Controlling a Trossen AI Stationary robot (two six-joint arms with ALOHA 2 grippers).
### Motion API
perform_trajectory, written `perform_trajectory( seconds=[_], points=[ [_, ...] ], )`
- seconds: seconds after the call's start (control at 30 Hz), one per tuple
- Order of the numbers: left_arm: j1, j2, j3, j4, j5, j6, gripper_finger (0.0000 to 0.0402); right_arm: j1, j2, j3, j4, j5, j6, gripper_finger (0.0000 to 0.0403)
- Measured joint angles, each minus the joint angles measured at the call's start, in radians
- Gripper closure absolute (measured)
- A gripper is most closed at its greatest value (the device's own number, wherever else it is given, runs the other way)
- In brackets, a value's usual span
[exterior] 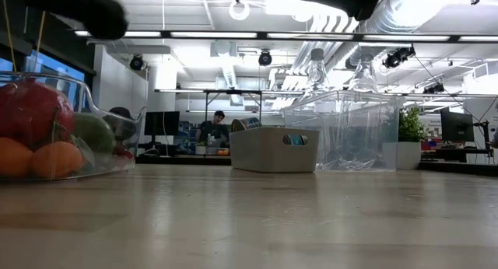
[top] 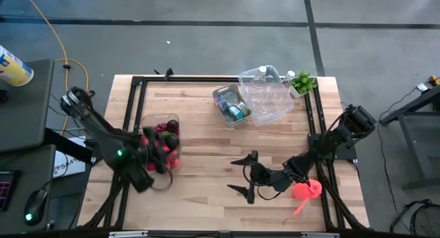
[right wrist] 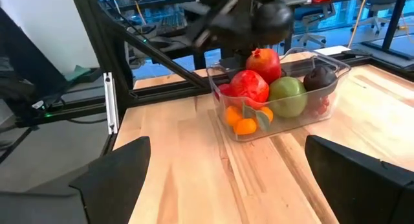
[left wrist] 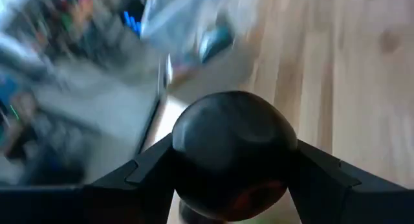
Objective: Pick & Place Food Item
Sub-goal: Put the black plum into the left transparent bin
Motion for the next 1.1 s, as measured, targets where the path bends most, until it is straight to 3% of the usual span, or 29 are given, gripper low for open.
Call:
perform_trajectory(
  seconds=[0.17, 0.27, 0.43, 1.1],
  points=[
    [0.067, -0.129, 0.0, -0.317, 0.219, -0.295, 0.0159, 0.008, 0.0, 0.0, -0.006, -0.002, 0.0, 0.0005],
    [0.102, -0.193, 0.0, -0.424, 0.329, -0.45, 0.0141, 0.007, 0.0, 0.0, -0.015, -0.001, 0.0, 0.0005],
    [0.158, -0.259, 0.0, -0.436, 0.357, -0.55, 0.0134, 0.004, 0.0, 0.0, -0.047, 0.001, 0.0, 0.0005],
    [0.198, -0.222, 0.0, -0.437, 0.412, -0.441, 0.0129, 0.014, 0.0, 0.0, -0.053, -0.054, 0.03, 0.0007]
  ],
)
